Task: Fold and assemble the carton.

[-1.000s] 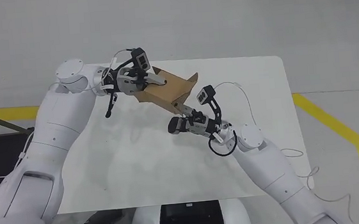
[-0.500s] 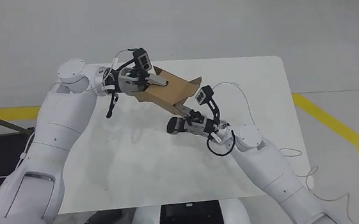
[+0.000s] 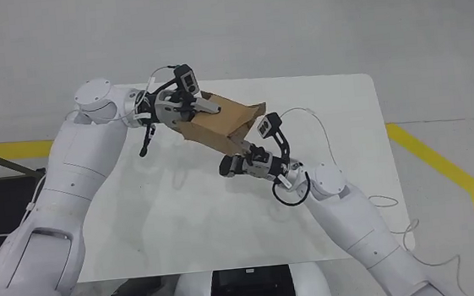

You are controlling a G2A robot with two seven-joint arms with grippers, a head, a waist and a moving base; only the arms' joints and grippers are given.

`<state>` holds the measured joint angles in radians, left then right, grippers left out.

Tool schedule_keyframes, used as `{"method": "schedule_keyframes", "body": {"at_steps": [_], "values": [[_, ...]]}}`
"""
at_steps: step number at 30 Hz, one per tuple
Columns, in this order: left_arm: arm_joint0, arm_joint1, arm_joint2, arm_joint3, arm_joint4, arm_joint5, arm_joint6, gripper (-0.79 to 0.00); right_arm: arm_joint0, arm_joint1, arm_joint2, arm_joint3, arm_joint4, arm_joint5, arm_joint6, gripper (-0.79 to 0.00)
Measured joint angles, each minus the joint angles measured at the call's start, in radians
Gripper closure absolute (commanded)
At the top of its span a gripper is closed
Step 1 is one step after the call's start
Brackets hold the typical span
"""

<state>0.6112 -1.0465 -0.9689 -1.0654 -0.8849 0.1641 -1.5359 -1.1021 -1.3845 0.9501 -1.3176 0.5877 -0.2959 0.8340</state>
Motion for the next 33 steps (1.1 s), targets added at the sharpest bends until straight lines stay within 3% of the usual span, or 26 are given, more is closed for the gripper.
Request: {"method": "schedule_keyframes", "body": {"at_steps": [10, 20, 26, 33], "values": [[0.001, 0.007, -0.033, 0.033, 0.030, -0.022, 0.022, 0.000, -0.072, 0.019, 0.082, -0.081, 0.021, -0.064, 0.010, -0.785], [0.012, 0.014, -0.063, 0.011, 0.086, -0.051, 0.124, 0.000, -0.125, 0.032, 0.087, -0.189, 0.026, -0.042, 0.103, -0.785], [0.035, 0.018, -0.070, -0.012, 0.123, -0.054, 0.149, 0.000, -0.136, 0.034, 0.095, -0.235, 0.062, -0.135, 0.168, -0.785], [0.060, 0.024, -0.076, -0.023, 0.138, -0.040, 0.114, 0.000, -0.122, 0.035, 0.128, -0.229, 0.096, -0.185, 0.153, -0.785]]}}
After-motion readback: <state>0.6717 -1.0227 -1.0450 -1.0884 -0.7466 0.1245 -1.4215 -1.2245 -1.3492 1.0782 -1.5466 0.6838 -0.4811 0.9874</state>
